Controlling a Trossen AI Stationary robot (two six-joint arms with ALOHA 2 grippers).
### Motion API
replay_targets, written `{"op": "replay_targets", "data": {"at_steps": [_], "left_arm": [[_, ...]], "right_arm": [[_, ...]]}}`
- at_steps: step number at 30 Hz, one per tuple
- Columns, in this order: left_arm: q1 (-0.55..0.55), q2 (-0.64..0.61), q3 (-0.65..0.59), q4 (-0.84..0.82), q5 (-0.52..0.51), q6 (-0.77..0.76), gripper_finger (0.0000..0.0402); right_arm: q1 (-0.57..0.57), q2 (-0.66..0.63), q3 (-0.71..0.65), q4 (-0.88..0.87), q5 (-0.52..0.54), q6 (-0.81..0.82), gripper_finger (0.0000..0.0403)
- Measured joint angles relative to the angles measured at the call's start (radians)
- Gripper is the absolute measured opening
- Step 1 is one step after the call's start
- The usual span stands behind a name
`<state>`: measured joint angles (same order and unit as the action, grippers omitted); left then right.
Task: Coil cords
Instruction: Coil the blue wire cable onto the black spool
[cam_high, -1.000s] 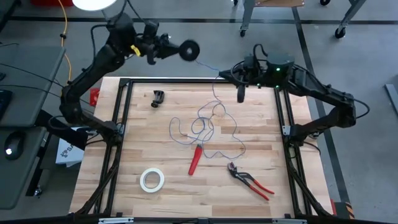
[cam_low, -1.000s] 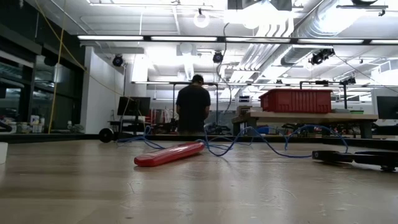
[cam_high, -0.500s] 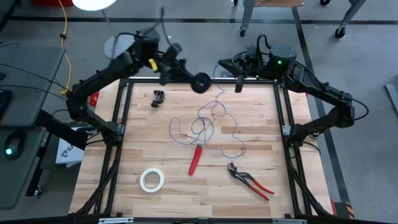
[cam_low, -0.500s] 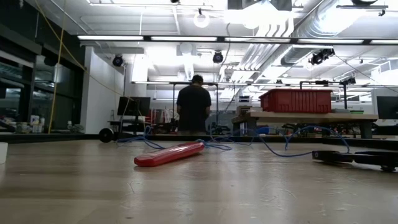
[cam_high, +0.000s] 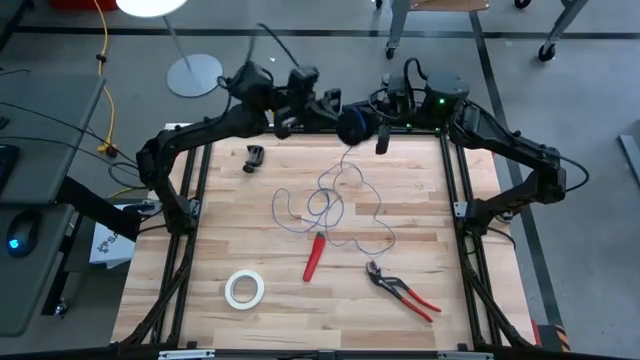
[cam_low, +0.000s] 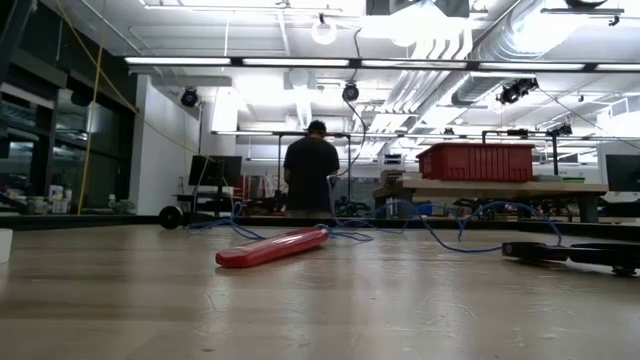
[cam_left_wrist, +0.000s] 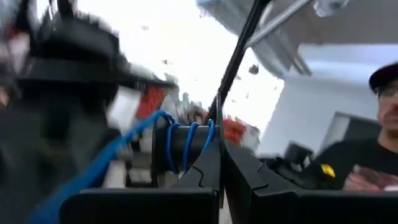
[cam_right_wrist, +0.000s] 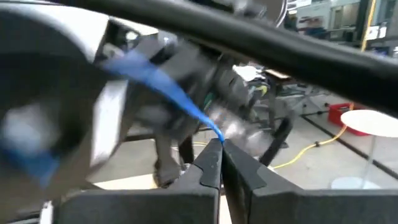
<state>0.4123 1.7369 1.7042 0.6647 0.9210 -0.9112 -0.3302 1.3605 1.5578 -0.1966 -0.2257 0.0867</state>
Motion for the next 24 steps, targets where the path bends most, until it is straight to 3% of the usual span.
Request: {"op": "replay_targets", "data": {"at_steps": [3, 9, 15, 20, 24], "left_arm": [[0.021, 0.001, 0.000, 0.075, -0.069, 0.000, 0.0000], [0.075, -0.017, 0.000, 0.072, -0.153, 0.055, 0.0000], [0.163, -0.057, 0.000, 0.006, -0.039, 0.025, 0.0000], [0.218, -0.112, 0.001, -0.208, 0.022, 0.085, 0.0000], [0.233, -0.155, 0.001, -0.323, 0.045, 0.144, 0.0000]], "right_arm": [[0.014, 0.000, 0.000, 0.000, -0.004, 0.021, 0.0000], [0.047, 0.000, 0.000, -0.007, -0.003, 0.029, 0.0000], [0.059, -0.012, -0.001, -0.082, -0.007, 0.029, 0.0000], [0.058, -0.027, -0.001, -0.091, -0.006, 0.024, 0.0000], [0.059, -0.033, -0.001, -0.106, 0.073, 0.031, 0.0000]]}}
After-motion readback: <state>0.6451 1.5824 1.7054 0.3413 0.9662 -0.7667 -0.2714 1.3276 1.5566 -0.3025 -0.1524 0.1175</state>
